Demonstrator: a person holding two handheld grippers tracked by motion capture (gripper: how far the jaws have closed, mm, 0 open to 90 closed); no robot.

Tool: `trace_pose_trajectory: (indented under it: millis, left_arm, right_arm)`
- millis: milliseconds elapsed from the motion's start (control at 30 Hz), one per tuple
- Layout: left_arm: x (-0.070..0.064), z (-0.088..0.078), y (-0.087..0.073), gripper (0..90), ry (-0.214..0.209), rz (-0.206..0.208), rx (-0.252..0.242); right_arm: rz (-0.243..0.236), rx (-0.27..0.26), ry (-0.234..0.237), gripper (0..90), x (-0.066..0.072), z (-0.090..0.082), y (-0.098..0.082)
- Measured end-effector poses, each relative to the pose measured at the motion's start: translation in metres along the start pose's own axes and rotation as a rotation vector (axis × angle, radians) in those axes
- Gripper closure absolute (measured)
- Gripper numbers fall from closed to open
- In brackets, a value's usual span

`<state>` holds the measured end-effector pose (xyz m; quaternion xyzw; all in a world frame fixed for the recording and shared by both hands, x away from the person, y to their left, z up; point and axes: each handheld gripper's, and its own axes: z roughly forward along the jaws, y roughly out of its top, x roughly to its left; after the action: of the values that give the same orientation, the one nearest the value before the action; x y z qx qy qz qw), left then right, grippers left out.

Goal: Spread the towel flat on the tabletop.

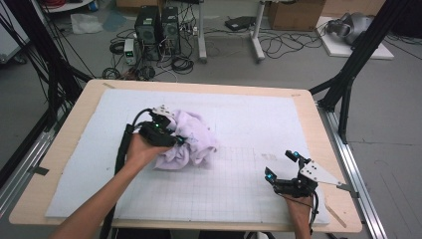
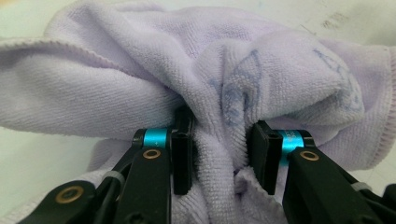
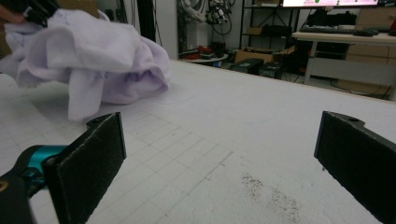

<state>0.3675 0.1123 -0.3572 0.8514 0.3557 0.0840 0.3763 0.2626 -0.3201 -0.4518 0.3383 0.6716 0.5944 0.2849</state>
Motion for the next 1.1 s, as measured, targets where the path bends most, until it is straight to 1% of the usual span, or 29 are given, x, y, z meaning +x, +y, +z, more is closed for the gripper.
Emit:
trace_pose_trajectory:
  millis: [33,67,100,167,200,267,333,400,433,467,533,567,600,667,700,733,767,800,833,867,900,933,967,1033,1067,1100]
  left_arm:
    - [-0.003,0.007,-0.001,66.4,-0.004,0.000,0.004]
    - [-0.005,0.013,-0.002,66.4,-0.011,0.007,0.014]
    - [-0.007,0.019,-0.003,66.3,-0.009,0.019,0.023]
    - [-0.010,0.028,-0.006,66.1,0.003,0.030,0.032]
    - [-0.010,0.031,-0.008,66.0,0.013,0.043,0.045]
    - [-0.010,0.038,-0.013,65.0,0.017,0.055,0.055]
    - [-0.008,0.043,-0.018,61.1,0.010,0.064,0.053]
    - [-0.007,0.043,-0.020,50.3,0.004,0.082,0.029]
    - [-0.007,0.042,-0.020,38.0,-0.004,0.090,0.020]
    - [-0.007,0.041,-0.020,38.0,-0.006,0.106,-0.001]
    - [-0.007,0.033,-0.020,22.6,0.011,0.123,-0.040]
    - [-0.007,0.028,-0.019,18.3,0.013,0.136,-0.059]
    - [-0.006,0.022,-0.018,15.1,0.021,0.145,-0.068]
    - [-0.004,0.008,-0.016,12.7,0.034,0.158,-0.092]
    - [-0.003,0.001,-0.016,11.5,0.029,0.160,-0.101]
    - [-0.002,-0.005,-0.016,11.4,0.026,0.169,-0.101]
    - [-0.002,-0.011,-0.017,11.0,0.023,0.178,-0.104]
    - [-0.003,-0.017,-0.018,11.0,0.023,0.192,-0.098]
    - [-0.003,-0.021,-0.020,11.0,0.022,0.203,-0.092]
    - [-0.004,-0.025,-0.021,11.0,0.022,0.213,-0.082]
    - [-0.005,-0.027,-0.024,10.9,0.021,0.225,-0.075]
    - [-0.007,-0.028,-0.026,10.9,0.024,0.237,-0.061]
    - [-0.009,-0.029,-0.028,10.9,0.024,0.250,-0.051]
    - [-0.013,-0.028,-0.033,10.9,0.014,0.270,-0.028]
    - [-0.015,-0.026,-0.034,11.0,0.009,0.276,-0.019]
    - [-0.017,-0.024,-0.036,11.0,0.001,0.283,-0.014]
  right_arm:
    - [0.000,0.000,0.000,1.2,0.000,0.000,0.000]
    - [-0.001,0.000,0.001,1.2,0.000,0.000,0.000]
    - [0.004,0.002,0.001,1.1,0.000,0.000,0.000]
    - [0.004,0.003,0.001,1.2,0.001,0.000,0.000]
    - [0.001,0.000,-0.001,1.2,0.000,0.000,0.000]
    - [0.006,0.004,-0.002,1.2,0.001,0.000,0.000]
    - [0.006,0.004,-0.002,1.2,0.001,0.000,0.000]
    - [0.006,0.004,-0.002,1.2,0.001,0.000,0.000]
    - [0.005,0.004,-0.002,1.2,0.000,0.000,0.000]
    - [0.005,0.004,-0.002,1.2,0.000,0.000,0.000]
    - [0.009,0.008,-0.003,1.2,0.000,0.001,0.000]
    - [0.008,0.010,-0.003,1.2,0.000,0.001,0.001]
    - [0.012,0.018,-0.005,1.2,0.000,0.002,0.001]
    - [0.008,0.043,-0.005,1.1,0.000,0.004,0.002]
    - [0.011,0.055,0.000,1.1,0.001,0.005,0.003]
    - [0.014,0.054,0.014,1.1,0.002,0.007,0.005]
    - [0.000,0.069,0.043,1.1,0.007,0.011,0.011]
    - [0.000,0.069,0.043,1.1,0.007,0.011,0.011]
    - [-0.015,0.090,0.069,1.2,0.013,0.018,0.019]
    - [-0.015,0.090,0.069,1.2,0.013,0.018,0.019]
    - [-0.017,0.098,0.090,1.2,0.015,0.022,0.024]
    - [-0.025,0.127,0.127,1.2,0.021,0.031,0.035]
    - [-0.025,0.127,0.127,1.2,0.021,0.031,0.035]
    - [-0.051,0.154,0.156,1.2,0.027,0.042,0.045]
    - [-0.061,0.185,0.194,1.2,0.032,0.053,0.053]
    - [-0.061,0.185,0.194,1.2,0.032,0.053,0.053]
